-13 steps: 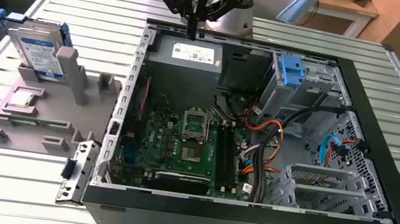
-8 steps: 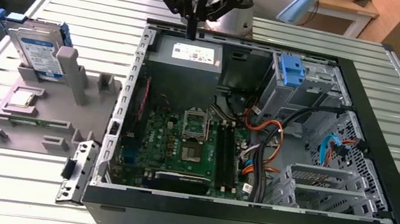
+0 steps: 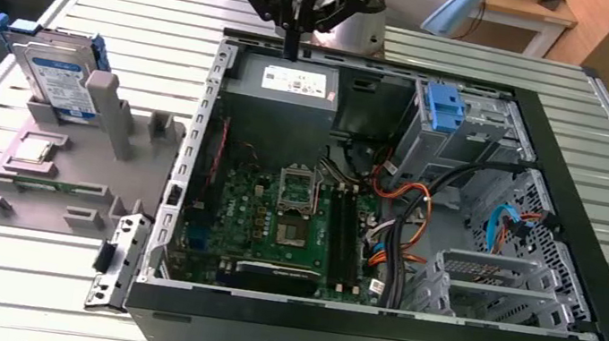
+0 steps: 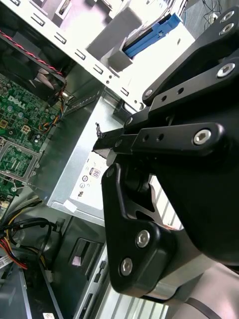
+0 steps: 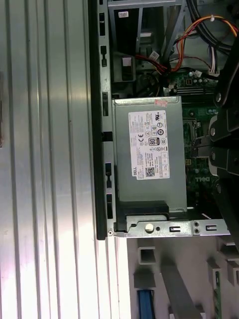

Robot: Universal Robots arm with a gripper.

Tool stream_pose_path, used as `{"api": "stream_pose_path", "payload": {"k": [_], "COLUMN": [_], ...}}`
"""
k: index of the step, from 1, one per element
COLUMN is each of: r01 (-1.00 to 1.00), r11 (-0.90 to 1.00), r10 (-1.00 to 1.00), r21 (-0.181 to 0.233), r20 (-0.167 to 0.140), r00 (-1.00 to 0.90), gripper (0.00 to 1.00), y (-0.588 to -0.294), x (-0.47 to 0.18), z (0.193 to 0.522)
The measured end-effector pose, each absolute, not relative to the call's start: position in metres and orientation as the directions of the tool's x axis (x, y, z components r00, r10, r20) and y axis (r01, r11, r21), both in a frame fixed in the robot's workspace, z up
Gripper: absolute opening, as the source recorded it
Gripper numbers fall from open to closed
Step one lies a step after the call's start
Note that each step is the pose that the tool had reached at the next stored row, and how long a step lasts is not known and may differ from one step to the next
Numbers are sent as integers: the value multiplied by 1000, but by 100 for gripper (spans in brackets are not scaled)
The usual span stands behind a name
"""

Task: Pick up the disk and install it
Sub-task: 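Reach for the disk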

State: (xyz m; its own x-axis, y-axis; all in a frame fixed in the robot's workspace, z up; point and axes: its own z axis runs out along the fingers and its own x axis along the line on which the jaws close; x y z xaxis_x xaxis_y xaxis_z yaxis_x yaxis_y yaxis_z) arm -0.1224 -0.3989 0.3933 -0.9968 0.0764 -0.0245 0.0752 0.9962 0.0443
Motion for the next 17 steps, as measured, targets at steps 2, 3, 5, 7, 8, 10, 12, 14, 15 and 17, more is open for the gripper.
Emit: {"api": "stream_pose_path", "payload": {"k": [2,3,5,7,8,10,12,14,15,17], "r01": [75,75,75,75,75,75,75,75,75,75], "r11": [996,996,996,996,996,996,996,996,996,996], "r10": [76,76,76,76,76,76,76,76,76,76], "r21": [44,44,44,44,44,44,44,44,44,44], "r20": [-24,-24,-25,-25,-25,-25,-25,-25,-25,-25], "r00": [-997,-997,-997,-997,-997,-997,-997,-997,-997,-997], "gripper": [10,10,10,10,10,10,10,10,10,10], "y": [-399,-399,-399,-399,-399,-399,-399,-399,-399,-399], "x": [-124,-126,-130,-134,-136,-140,-144,-145,-145,-146], "z": [393,393,393,393,393,393,393,393,393,393]}}
